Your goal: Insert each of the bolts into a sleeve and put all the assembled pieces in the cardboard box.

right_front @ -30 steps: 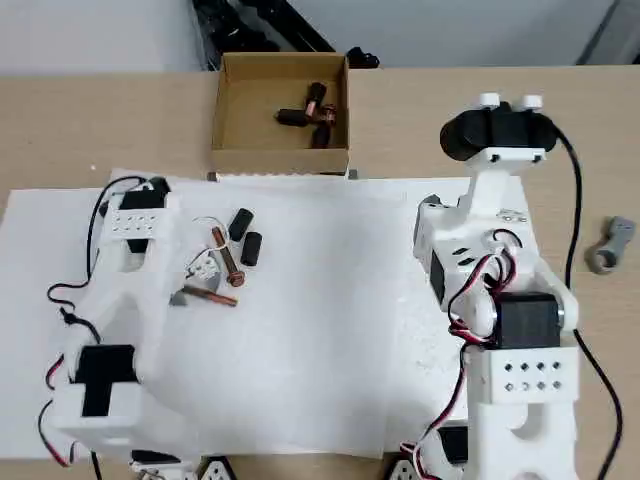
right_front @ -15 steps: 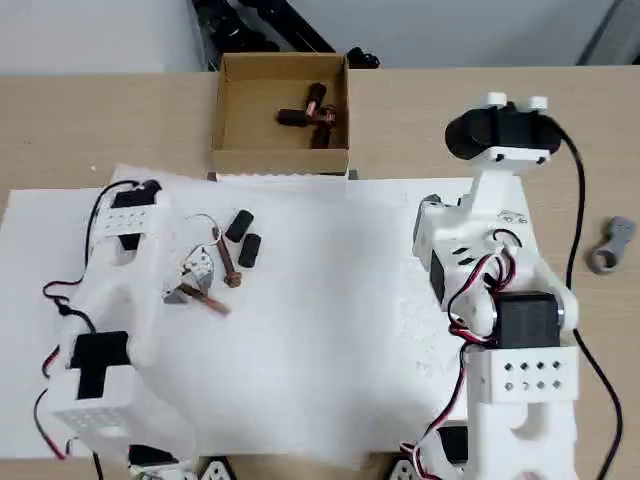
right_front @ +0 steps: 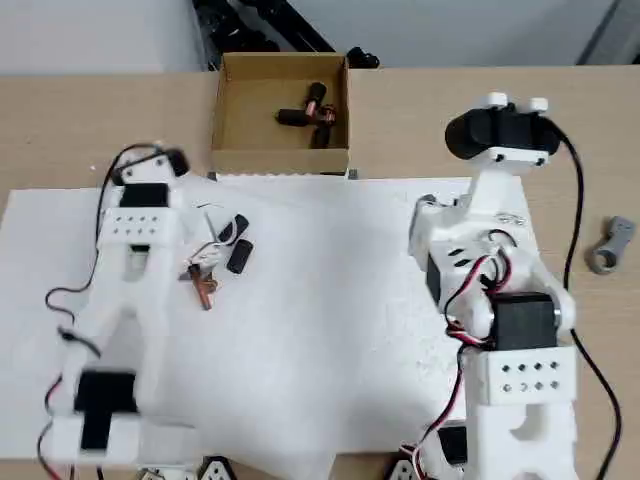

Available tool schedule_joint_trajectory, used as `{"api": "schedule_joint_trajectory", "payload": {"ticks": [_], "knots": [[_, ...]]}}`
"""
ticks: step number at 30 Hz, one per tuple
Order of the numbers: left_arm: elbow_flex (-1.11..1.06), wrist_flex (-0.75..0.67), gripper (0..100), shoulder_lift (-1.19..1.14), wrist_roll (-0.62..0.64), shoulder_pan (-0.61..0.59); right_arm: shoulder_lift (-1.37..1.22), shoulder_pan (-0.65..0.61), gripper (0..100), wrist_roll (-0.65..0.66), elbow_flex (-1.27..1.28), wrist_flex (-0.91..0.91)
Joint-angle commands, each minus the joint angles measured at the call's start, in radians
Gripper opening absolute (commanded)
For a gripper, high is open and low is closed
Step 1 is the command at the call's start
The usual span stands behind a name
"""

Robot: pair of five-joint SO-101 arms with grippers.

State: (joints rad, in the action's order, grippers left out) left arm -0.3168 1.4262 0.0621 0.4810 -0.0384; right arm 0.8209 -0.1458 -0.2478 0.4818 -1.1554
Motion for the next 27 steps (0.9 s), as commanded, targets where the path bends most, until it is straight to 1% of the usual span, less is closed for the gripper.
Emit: {"api": "schedule_joint_trajectory", "payload": {"ticks": [1, 5, 8, 13, 18, 20, 25, 27], "knots": [[0.015, 0.003, 0, 0.249, -0.100, 0.043, 0.007, -0.099, 11.2, -0.089, -0.011, 0.019], [0.015, 0.000, 0, 0.499, -0.249, 0.038, -0.058, -0.249, 11.2, -0.175, -0.031, 0.035], [0.013, 0.000, 0, 0.677, -0.328, 0.038, -0.160, -0.325, 11.2, -0.253, -0.075, 0.065], [0.008, 0.003, 0, 0.927, -0.393, 0.037, -0.400, -0.357, 11.5, -0.384, -0.221, 0.090], [-0.036, 0.006, 1, 1.109, -0.453, 0.034, -0.670, -0.394, 11.5, -0.496, -0.420, 0.074], [-0.079, 0.006, 1, 1.168, -0.466, -0.014, -0.763, -0.437, 11.5, -0.535, -0.503, 0.033], [-0.174, 0.008, 1, 1.246, -0.471, -0.203, -0.958, -0.527, 11.5, -0.609, -0.683, -0.081], [-0.188, 0.008, 1, 1.260, -0.506, -0.265, -1.015, -0.552, 11.6, -0.626, -0.732, -0.110]]}}
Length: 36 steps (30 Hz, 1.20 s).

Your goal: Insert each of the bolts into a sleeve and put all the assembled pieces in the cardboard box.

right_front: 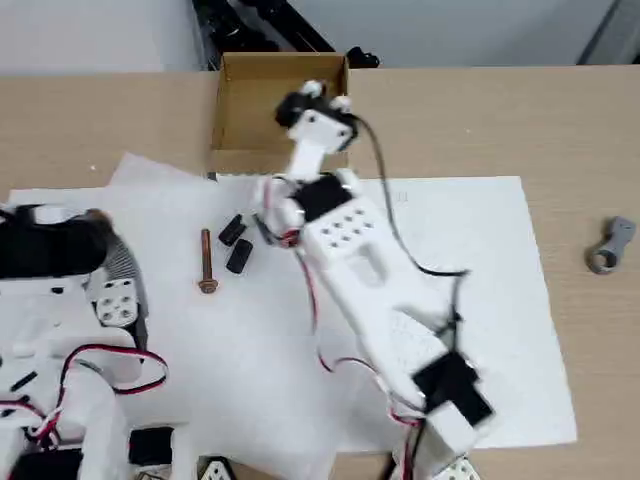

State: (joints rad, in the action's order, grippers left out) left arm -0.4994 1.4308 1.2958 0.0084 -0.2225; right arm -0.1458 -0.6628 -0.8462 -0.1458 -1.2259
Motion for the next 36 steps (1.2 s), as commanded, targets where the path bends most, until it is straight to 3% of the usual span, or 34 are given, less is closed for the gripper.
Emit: {"api": "schedule_joint_trajectory", "payload": {"ticks": [1, 20, 28, 36], "knots": [[-0.007, 0.003, 1, 0.032, -0.055, -0.103, -0.071, -0.044, 11.6, -0.035, -0.126, -0.050], [-0.010, 0.040, 1, 0.046, -0.081, -0.133, -0.271, -0.153, 11.7, -0.091, -0.167, -0.051], [-0.010, 0.075, 1, 0.046, -0.081, -0.133, -0.302, -0.153, 12.0, -0.089, -0.169, 0.064], [-0.012, 0.081, 1, 0.046, -0.081, -0.133, -0.337, -0.137, 27.2, -0.126, -0.169, 0.104]]}}
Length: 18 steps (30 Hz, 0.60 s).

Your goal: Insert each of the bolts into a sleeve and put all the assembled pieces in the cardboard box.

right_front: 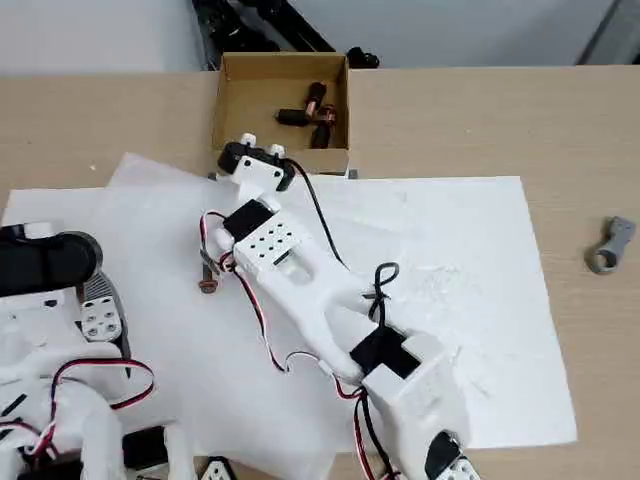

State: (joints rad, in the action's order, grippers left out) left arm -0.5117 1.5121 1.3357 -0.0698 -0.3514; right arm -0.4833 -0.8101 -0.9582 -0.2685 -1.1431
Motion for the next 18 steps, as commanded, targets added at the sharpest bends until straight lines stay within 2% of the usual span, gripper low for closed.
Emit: {"api": "schedule_joint_trajectory", "payload": {"ticks": [1, 12, 18], "knots": [[0.001, 0.000, 1, 0.006, -0.003, -0.005, -0.008, 0.012, 26.7, -0.017, -0.046, 0.022], [0.001, 0.000, 1, 0.006, -0.008, -0.005, -0.108, 0.045, 20.4, -0.017, -0.046, 0.134], [-0.031, -0.002, 1, 0.006, -0.008, -0.005, -0.120, 0.047, 8.0, -0.009, -0.044, 0.097]]}}
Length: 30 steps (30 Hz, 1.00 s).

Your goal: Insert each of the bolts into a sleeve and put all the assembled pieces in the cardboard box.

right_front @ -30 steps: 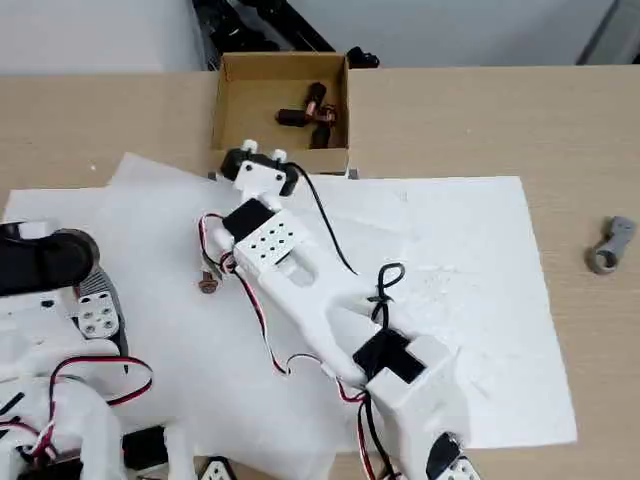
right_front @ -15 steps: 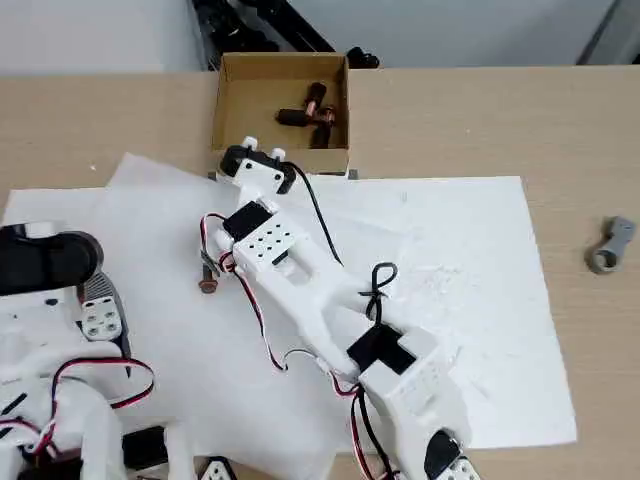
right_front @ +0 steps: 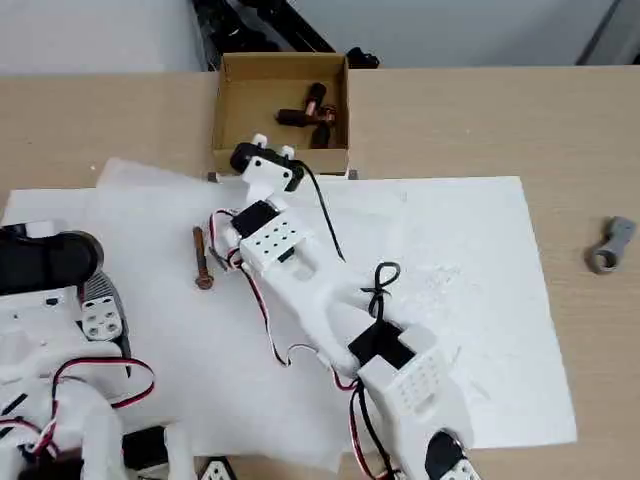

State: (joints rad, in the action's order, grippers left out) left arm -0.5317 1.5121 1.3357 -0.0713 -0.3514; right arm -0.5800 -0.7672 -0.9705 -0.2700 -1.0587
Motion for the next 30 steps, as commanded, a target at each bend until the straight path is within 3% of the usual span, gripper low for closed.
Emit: {"api": "schedule_joint_trajectory", "payload": {"ticks": [1, 5, 11, 19, 25, 30], "knots": [[-0.025, 0.000, 1, 0.006, -0.006, -0.005, -0.022, 0.004, 6.1, 0.009, -0.043, -0.001], [-0.047, 0.000, 1, 0.008, -0.003, -0.005, -0.021, 0.004, 0.7, 0.072, -0.043, -0.082], [-0.047, -0.002, 1, 0.008, -0.003, -0.005, 0.025, 0.004, 0.5, 0.083, -0.044, -0.196], [-0.045, -0.006, 1, 0.008, -0.003, -0.005, 0.226, 0.005, 0.6, 0.244, -0.043, -0.209], [-0.045, -0.011, 1, 0.008, -0.003, -0.005, 0.390, 0.005, 0.6, 0.316, -0.043, -0.328], [-0.048, -0.110, 1, 0.008, 0.000, 0.000, 0.564, 0.050, 0.6, 0.387, -0.041, -0.384]]}}
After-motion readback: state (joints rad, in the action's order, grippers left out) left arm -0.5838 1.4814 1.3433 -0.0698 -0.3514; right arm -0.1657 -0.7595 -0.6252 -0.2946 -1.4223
